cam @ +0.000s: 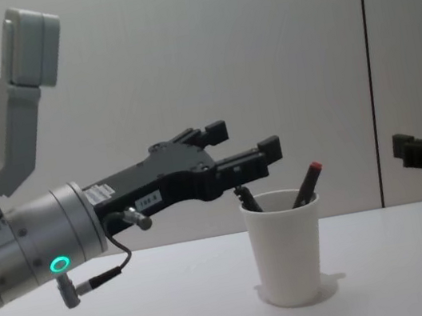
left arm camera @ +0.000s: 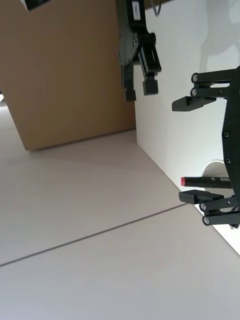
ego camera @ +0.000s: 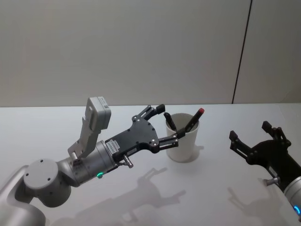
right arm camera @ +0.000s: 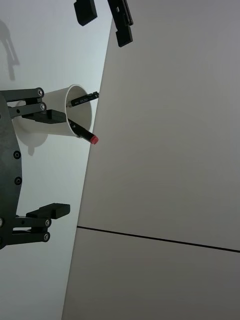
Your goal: Place the pen into the pen holder.
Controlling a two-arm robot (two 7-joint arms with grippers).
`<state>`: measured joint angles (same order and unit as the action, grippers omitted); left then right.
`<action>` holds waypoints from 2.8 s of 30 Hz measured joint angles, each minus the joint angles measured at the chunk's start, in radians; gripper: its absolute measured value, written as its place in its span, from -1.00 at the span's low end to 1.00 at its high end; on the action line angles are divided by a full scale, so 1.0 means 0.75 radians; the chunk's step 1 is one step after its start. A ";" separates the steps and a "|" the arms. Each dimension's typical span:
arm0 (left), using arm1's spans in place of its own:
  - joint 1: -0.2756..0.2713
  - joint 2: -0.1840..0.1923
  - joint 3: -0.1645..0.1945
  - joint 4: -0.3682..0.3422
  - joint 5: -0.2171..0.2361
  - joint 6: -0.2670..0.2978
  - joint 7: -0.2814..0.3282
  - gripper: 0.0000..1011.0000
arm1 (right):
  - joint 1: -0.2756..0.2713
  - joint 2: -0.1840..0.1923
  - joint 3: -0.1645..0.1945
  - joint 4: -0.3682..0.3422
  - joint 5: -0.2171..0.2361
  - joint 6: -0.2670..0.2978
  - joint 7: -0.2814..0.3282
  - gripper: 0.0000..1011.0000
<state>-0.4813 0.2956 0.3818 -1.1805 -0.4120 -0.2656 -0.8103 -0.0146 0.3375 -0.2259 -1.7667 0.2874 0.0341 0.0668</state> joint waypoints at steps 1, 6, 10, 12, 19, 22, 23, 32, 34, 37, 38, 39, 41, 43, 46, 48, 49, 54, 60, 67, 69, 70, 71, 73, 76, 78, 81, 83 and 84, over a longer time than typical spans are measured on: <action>0.007 0.003 0.002 -0.014 0.007 0.009 0.026 0.98 | 0.000 0.000 0.000 0.000 0.000 0.000 0.000 0.98; 0.033 0.012 0.010 -0.059 0.028 0.038 0.106 0.98 | 0.000 0.000 0.000 0.000 0.000 0.000 0.000 0.98; 0.052 0.019 0.016 -0.095 0.045 0.060 0.172 0.98 | 0.000 0.000 0.000 0.000 0.000 0.000 0.000 0.98; 0.064 0.023 0.020 -0.118 0.056 0.075 0.212 0.98 | 0.000 0.000 0.000 0.000 0.000 0.000 0.000 0.98; 0.101 0.036 0.031 -0.185 0.087 0.116 0.330 0.98 | 0.000 0.000 0.000 0.000 0.000 0.000 0.000 0.98; 0.118 0.042 0.035 -0.215 0.101 0.135 0.385 0.98 | 0.000 0.000 0.000 0.000 0.000 0.000 0.000 0.98; 0.121 0.043 0.036 -0.220 0.105 0.139 0.396 0.98 | 0.000 0.000 0.000 0.000 0.000 0.000 0.000 0.98; 0.170 0.061 0.051 -0.310 0.147 0.196 0.557 0.98 | 0.000 0.000 0.000 0.000 0.000 0.000 0.000 0.98; 0.182 0.065 0.054 -0.332 0.157 0.208 0.596 0.98 | 0.000 0.000 0.000 0.000 0.000 0.000 0.000 0.98; 0.198 0.071 0.059 -0.360 0.171 0.227 0.646 0.98 | 0.000 0.000 0.000 0.000 0.000 0.000 0.000 0.98; 0.202 0.072 0.060 -0.368 0.174 0.232 0.661 0.98 | 0.000 0.000 0.000 0.000 0.000 0.000 0.000 0.98; 0.206 0.073 0.062 -0.376 0.178 0.237 0.673 0.98 | 0.000 0.000 0.000 0.000 0.000 0.000 0.000 0.98; 0.218 0.078 0.065 -0.399 0.189 0.251 0.714 0.98 | 0.000 0.000 0.000 0.000 0.000 0.000 0.000 0.98; 0.226 0.081 0.068 -0.414 0.196 0.259 0.741 0.98 | 0.000 0.000 0.000 0.000 0.000 0.000 0.000 0.98; 0.248 0.088 0.074 -0.451 0.214 0.283 0.808 0.98 | 0.000 0.000 0.000 0.000 0.000 0.000 0.000 0.98; 0.255 0.091 0.076 -0.465 0.221 0.293 0.834 0.98 | 0.000 0.000 0.000 0.000 0.000 0.000 0.000 0.98; 0.259 0.092 0.077 -0.472 0.223 0.297 0.845 0.98 | 0.000 0.000 0.000 0.000 0.000 0.000 0.000 0.98; 0.288 0.103 0.086 -0.524 0.249 0.329 0.940 0.98 | 0.000 0.000 0.000 0.000 0.000 0.000 0.000 0.98; 0.314 0.112 0.094 -0.572 0.272 0.360 1.027 0.98 | 0.000 0.000 0.000 0.000 0.000 0.000 0.000 0.98; 0.326 0.116 0.097 -0.594 0.282 0.373 1.064 0.98 | 0.000 0.000 0.000 0.000 0.000 0.000 0.000 0.98; 0.326 0.116 0.097 -0.595 0.283 0.374 1.065 0.98 | 0.000 0.000 0.000 0.000 0.000 0.000 0.000 0.98; 0.326 0.116 0.097 -0.595 0.283 0.374 1.065 0.98 | 0.000 0.000 0.000 0.000 0.000 0.000 0.000 0.98; 0.326 0.116 0.097 -0.595 0.283 0.374 1.065 0.98 | 0.000 0.000 0.000 0.000 0.000 0.000 0.000 0.98; 0.326 0.116 0.097 -0.595 0.283 0.374 1.066 0.98 | 0.000 0.000 0.000 0.000 0.000 0.000 0.000 0.98; 0.326 0.116 0.097 -0.595 0.283 0.374 1.066 0.98 | 0.000 0.000 0.000 0.000 0.000 0.000 0.000 0.98; 0.326 0.116 0.097 -0.595 0.283 0.374 1.066 0.98 | 0.000 0.000 0.000 0.000 0.000 0.000 0.000 0.98; 0.326 0.115 0.097 -0.595 0.283 0.374 1.066 0.98 | 0.000 0.000 0.000 0.000 0.000 0.000 0.000 0.98; 0.326 0.115 0.097 -0.595 0.283 0.374 1.066 0.98 | 0.000 0.000 0.000 0.000 0.000 0.000 0.000 0.98; 0.325 0.115 0.097 -0.595 0.283 0.374 1.066 0.98 | 0.000 0.000 0.000 0.000 0.000 0.000 0.000 0.98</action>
<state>-0.2371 0.3821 0.4546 -1.6267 -0.2000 0.0146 -0.0109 -0.0146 0.3375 -0.2259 -1.7667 0.2873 0.0340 0.0667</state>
